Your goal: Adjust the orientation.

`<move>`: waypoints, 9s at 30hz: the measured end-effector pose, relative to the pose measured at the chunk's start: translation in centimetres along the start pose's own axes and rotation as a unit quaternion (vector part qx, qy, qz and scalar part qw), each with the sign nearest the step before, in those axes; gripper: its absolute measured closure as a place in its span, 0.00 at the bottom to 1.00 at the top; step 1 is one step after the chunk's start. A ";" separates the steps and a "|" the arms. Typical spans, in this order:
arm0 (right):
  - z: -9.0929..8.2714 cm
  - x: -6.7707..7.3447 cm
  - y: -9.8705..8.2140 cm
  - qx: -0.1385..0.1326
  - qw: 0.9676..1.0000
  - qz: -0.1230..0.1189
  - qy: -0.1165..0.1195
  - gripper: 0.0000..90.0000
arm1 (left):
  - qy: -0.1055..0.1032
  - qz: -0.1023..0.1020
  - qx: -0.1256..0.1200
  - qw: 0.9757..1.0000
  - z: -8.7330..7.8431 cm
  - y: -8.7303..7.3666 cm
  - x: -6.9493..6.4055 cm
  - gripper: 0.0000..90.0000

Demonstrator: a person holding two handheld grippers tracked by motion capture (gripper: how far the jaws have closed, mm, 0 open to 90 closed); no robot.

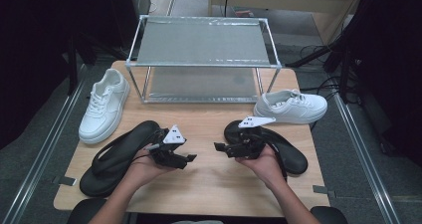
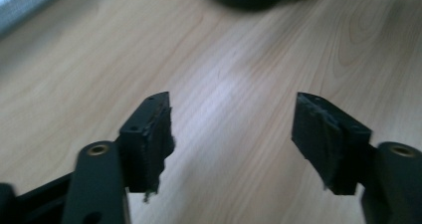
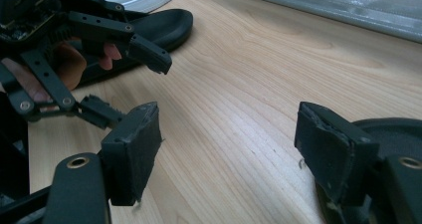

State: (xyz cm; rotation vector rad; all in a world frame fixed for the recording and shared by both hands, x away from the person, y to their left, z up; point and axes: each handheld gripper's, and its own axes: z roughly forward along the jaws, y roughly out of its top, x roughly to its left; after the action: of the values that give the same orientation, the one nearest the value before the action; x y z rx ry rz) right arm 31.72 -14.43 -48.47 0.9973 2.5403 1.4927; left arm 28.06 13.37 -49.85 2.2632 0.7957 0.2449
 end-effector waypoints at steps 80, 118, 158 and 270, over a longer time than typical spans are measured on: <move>2.8 0.3 0.1 0.060 0.998 -0.018 0.025 0.41 | 0.048 -0.121 0.038 0.991 -8.9 -8.6 6.7 0.57; 2.9 0.5 -0.1 0.051 0.998 -0.023 0.001 0.42 | 0.018 -0.163 0.061 0.985 -8.4 -7.8 8.3 0.89; -0.5 0.0 -1.8 0.021 0.999 0.006 -0.031 0.42 | -0.082 -0.095 0.045 0.991 -4.0 5.5 3.8 0.93; 7.5 1.5 1.1 0.083 0.995 -0.049 0.039 1.00 | -0.018 -0.129 0.046 0.990 -2.3 -2.4 2.4 0.99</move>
State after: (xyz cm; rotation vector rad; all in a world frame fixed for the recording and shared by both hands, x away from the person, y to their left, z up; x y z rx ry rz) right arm 33.59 -7.51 -51.21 0.8313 2.7619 1.3388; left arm 27.96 17.48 -49.92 2.2125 1.0895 0.0476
